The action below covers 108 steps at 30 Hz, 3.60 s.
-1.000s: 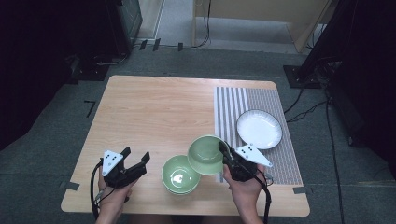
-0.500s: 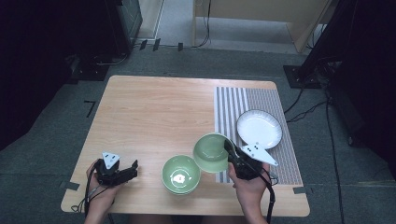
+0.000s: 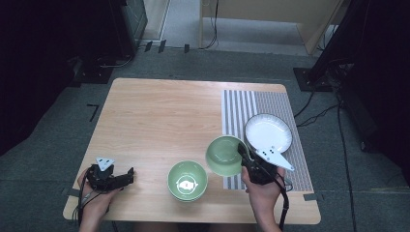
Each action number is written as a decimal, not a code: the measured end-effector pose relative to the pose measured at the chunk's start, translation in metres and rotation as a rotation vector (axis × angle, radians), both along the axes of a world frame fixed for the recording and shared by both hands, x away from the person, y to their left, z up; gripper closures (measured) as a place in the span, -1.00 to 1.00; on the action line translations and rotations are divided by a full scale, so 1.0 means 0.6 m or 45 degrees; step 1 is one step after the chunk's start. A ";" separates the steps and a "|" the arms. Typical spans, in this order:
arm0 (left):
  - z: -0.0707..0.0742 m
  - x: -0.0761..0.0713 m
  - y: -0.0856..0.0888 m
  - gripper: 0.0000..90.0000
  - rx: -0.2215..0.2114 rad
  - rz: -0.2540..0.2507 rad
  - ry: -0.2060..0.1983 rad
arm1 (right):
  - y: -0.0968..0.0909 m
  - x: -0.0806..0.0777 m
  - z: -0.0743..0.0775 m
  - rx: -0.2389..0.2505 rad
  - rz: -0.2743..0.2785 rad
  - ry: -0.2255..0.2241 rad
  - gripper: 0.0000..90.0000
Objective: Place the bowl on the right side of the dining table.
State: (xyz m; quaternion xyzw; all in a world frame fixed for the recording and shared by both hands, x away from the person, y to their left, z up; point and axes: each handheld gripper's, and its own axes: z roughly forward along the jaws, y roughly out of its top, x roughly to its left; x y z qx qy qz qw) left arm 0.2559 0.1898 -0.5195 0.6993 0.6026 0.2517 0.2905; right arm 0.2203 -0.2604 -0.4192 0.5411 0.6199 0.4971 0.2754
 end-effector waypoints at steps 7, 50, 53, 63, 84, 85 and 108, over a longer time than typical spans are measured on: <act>0.000 0.002 0.022 -1.00 0.000 0.044 0.003 | -0.018 0.003 0.001 0.015 -0.033 0.003 0.88; 0.001 0.004 0.085 -1.00 -0.001 0.118 0.002 | -0.154 0.030 -0.016 0.090 -0.291 0.048 0.88; 0.001 0.004 0.085 -1.00 -0.001 0.122 0.002 | -0.164 0.033 -0.020 0.096 -0.311 0.055 0.88; 0.001 0.004 0.085 -1.00 -0.001 0.123 0.002 | -0.198 0.044 -0.038 0.114 -0.385 0.089 0.89; 0.001 0.004 0.085 -1.00 -0.002 0.124 0.001 | -0.235 0.083 -0.083 0.161 -0.438 0.197 0.89; 0.001 0.004 0.085 -1.00 -0.002 0.124 0.001 | -0.234 0.086 -0.085 0.159 -0.437 0.207 0.89; 0.001 0.004 0.085 -1.00 -0.002 0.124 0.001 | -0.251 0.143 -0.112 0.211 -0.492 0.360 0.89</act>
